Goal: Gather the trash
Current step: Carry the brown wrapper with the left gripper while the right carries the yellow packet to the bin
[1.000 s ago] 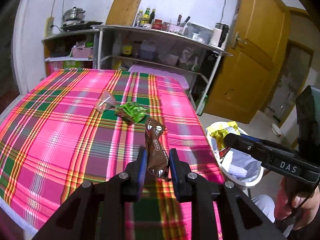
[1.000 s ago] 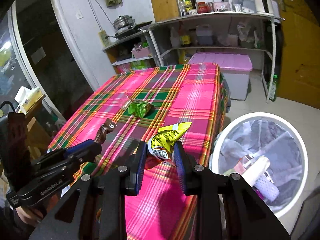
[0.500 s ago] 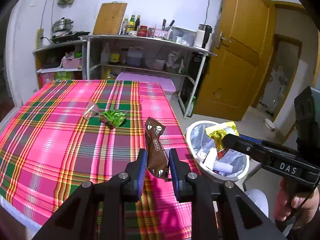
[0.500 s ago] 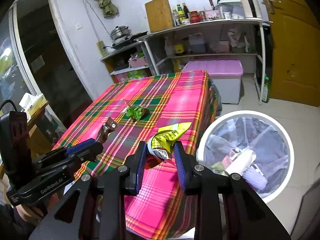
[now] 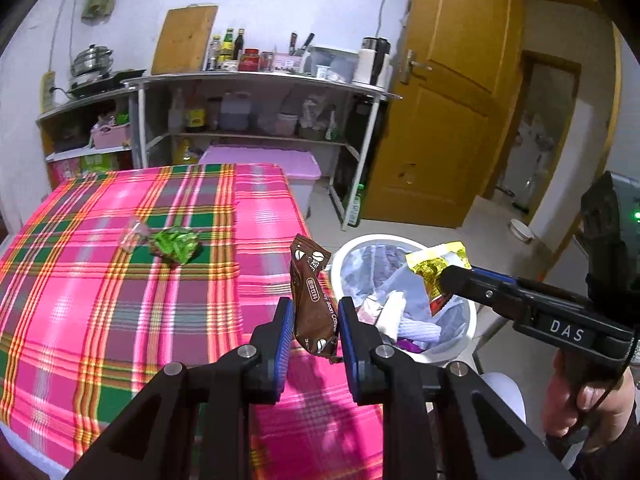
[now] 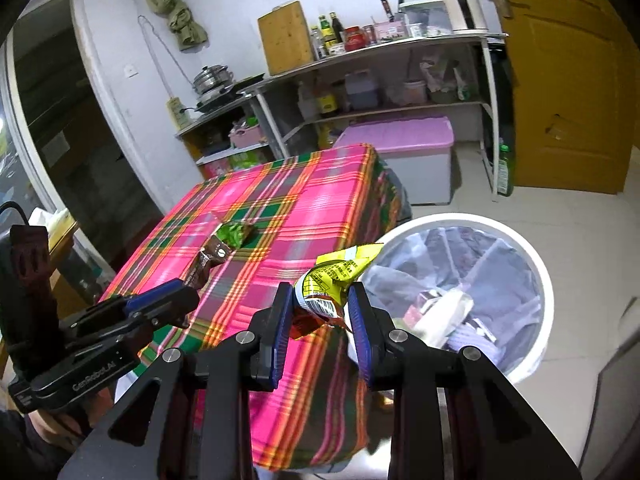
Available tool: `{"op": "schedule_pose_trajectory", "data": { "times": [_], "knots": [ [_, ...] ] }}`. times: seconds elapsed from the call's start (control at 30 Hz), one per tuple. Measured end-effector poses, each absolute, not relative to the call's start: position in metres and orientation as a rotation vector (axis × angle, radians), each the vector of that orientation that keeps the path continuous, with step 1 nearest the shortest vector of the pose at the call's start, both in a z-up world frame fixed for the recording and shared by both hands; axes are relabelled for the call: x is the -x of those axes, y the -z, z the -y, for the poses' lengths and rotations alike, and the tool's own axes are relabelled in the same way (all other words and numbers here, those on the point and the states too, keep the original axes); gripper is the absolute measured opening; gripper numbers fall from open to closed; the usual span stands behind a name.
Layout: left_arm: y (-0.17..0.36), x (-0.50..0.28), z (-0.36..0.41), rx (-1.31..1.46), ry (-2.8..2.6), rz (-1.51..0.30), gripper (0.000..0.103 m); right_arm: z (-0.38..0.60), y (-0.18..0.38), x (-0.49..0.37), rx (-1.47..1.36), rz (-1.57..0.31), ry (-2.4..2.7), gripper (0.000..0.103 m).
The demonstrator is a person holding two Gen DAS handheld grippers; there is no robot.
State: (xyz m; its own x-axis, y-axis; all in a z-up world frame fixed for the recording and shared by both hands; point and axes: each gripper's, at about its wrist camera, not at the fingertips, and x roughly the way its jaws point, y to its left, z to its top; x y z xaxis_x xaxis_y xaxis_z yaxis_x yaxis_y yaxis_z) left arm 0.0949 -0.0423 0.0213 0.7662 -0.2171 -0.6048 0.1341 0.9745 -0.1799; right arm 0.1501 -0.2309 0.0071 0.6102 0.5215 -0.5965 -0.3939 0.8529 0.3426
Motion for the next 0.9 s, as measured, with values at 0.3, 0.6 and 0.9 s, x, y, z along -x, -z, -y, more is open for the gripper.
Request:
{"op": "schedule_pose_trajectory", "data": {
  "times": [0.3,0.6,0.9],
  "knots": [
    [-0.014,-0.115,0.076,0.098,0.268,-0.696,0.023,0.262,0.003,-0.158,-0.216,-0.761,-0.462,0.03],
    [-0.001,-0.144,0.108,0.075,0.34,-0.736,0.023,0.287,0.022,-0.175,-0.243,-0.808,-0.402,0.03],
    [0.021,-0.175,0.13,0.06,0.379,-0.808,0.023,0.303,0.045,-0.194,-0.26,-0.866,-0.365,0.03]
  ]
}}
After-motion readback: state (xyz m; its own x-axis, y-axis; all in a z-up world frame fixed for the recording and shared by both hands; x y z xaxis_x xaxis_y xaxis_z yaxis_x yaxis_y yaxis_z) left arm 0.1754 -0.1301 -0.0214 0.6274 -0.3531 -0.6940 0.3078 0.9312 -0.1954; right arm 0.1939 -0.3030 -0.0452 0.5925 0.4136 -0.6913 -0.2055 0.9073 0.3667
